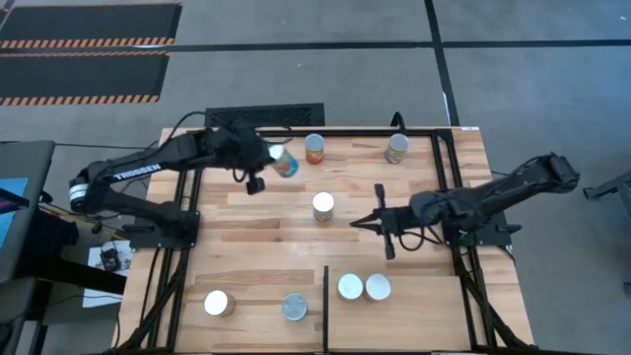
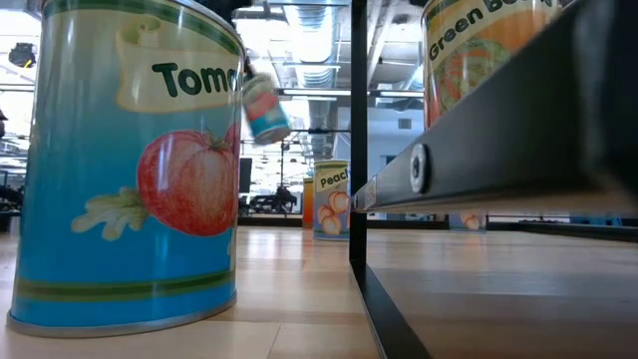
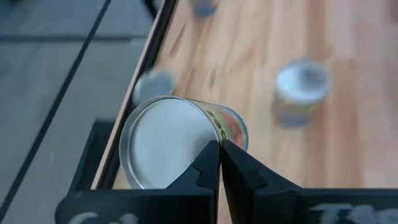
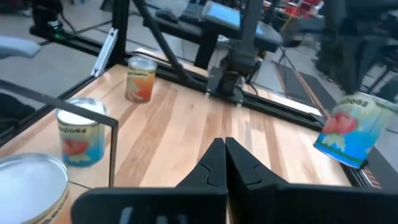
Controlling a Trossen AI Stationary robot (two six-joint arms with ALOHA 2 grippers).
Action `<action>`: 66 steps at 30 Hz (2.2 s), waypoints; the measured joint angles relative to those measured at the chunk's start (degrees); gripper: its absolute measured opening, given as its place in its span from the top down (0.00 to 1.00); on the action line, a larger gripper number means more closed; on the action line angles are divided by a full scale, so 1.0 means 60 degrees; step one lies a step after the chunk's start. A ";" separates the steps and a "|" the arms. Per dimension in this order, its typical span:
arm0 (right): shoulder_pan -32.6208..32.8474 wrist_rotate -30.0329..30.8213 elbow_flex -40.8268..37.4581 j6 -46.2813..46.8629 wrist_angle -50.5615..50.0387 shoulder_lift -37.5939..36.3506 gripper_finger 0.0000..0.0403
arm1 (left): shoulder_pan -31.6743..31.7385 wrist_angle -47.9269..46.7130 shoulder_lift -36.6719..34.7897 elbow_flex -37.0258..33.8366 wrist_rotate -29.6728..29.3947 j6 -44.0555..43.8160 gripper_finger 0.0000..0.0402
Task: Pick and place cans onto a shelf
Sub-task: Put the top canned tomatoes on the shelf
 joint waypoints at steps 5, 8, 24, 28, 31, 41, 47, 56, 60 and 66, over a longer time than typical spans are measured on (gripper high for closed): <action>0.0660 0.1011 0.0000 0.0170 -0.0547 -0.0452 0.99 | -0.0729 0.0929 0.1218 0.1109 0.0007 -0.0034 1.00; 0.1050 0.1471 0.0000 0.0198 -0.0715 -0.0653 0.99 | -0.0933 0.1240 0.2283 0.1861 0.0262 0.0078 1.00; 0.3975 0.5159 0.0000 0.0704 -0.2112 -0.1766 0.99 | -0.1940 0.1691 0.7061 0.5556 0.1031 0.0492 1.00; 0.4604 0.5990 0.0000 0.0714 -0.2342 -0.1778 0.99 | -0.2109 0.1918 0.7682 0.5667 0.0974 0.0295 1.00; 0.4935 0.6229 0.0000 0.0896 -0.2410 -0.1778 0.99 | -0.2263 0.2210 0.8105 0.5667 0.0856 0.0254 1.00; 0.5300 0.6433 0.0000 0.1130 -0.2406 -0.1701 0.99 | -0.2517 0.2686 0.8849 0.5656 0.0718 0.0005 1.00; 0.5285 0.6430 0.0000 0.1174 -0.2388 -0.1705 0.98 | -0.2534 0.2700 0.9128 0.5651 0.0716 -0.0125 1.00; 0.5282 0.6427 0.0000 0.1285 -0.2407 -0.1705 0.98 | -0.2593 0.2855 0.9365 0.5631 0.0783 -0.0236 1.00; 0.5282 0.6426 0.0000 0.1287 -0.2402 -0.1705 0.98 | -0.2590 0.2915 0.9264 0.5635 0.0761 -0.0321 0.98; 0.5300 0.6381 0.0000 0.1409 -0.2404 -0.1705 0.98 | -0.2593 0.2661 0.9246 0.6006 0.0773 -0.0281 0.90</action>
